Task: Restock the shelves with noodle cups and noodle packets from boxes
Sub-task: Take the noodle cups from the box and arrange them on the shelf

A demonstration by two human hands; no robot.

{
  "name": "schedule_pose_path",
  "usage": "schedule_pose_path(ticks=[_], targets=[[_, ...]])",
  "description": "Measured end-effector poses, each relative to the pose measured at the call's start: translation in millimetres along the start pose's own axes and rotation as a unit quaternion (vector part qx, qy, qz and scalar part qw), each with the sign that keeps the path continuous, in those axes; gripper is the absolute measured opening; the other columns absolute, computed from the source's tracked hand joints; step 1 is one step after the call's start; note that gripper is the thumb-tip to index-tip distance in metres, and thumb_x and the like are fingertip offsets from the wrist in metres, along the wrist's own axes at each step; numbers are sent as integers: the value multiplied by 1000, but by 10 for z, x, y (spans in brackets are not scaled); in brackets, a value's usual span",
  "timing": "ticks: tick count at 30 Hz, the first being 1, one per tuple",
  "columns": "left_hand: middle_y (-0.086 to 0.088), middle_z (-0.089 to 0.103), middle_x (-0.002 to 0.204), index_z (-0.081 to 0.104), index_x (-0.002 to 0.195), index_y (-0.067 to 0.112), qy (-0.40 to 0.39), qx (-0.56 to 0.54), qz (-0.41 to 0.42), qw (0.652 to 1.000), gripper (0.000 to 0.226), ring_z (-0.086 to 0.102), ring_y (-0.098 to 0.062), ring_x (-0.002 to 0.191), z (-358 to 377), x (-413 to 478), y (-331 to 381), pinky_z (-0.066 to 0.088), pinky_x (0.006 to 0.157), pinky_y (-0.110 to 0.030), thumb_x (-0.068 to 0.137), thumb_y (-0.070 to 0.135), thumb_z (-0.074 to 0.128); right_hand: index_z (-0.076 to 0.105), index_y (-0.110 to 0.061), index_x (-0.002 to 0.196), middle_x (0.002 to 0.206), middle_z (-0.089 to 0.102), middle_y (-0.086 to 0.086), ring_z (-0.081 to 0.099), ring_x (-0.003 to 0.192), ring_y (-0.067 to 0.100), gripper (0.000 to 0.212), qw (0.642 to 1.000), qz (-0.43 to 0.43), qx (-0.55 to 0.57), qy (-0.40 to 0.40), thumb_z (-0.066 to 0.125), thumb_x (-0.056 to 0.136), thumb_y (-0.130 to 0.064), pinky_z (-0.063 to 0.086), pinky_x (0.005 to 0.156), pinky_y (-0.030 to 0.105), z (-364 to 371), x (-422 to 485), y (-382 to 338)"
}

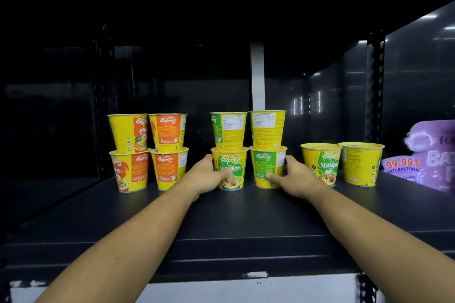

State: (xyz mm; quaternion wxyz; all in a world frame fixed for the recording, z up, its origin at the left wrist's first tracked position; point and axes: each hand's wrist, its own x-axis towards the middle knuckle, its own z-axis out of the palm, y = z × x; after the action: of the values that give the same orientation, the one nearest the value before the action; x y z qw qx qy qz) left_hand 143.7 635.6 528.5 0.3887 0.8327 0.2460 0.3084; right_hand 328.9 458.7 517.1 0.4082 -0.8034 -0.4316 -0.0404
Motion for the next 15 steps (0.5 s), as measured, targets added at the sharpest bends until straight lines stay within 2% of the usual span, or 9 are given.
schedule_pose_path(ticks=[4, 9, 15], targets=[[0, 69, 125, 52, 128, 25, 0, -3, -3, 1000, 41, 65, -16, 111, -14, 7, -11, 53, 96, -37, 94, 31, 75, 45, -18, 143, 140, 61, 2, 58, 127, 21, 66, 1000, -4, 4, -2, 76, 90, -42, 47, 106, 37, -2, -5, 0], [-1, 67, 128, 51, 129, 24, -1, -4, -7, 1000, 40, 63, -16, 112, -16, -38, 28, 46, 89, -30, 96, 30, 73, 45, -17, 142, 139, 62, 3, 58, 126, 21, 66, 1000, -6, 2, -1, 76, 90, -42, 48, 105, 36, 7, -3, 7], [0, 67, 131, 48, 139, 24, -19, 21, -21, 999, 49, 63, -15, 112, -59, -65, 11, 44, 92, -31, 97, 38, 70, 49, -14, 136, 130, 65, 6, 61, 118, 25, 60, 997, -3, -73, 12, 70, 92, -50, 49, 93, 34, 48, -10, -22]])
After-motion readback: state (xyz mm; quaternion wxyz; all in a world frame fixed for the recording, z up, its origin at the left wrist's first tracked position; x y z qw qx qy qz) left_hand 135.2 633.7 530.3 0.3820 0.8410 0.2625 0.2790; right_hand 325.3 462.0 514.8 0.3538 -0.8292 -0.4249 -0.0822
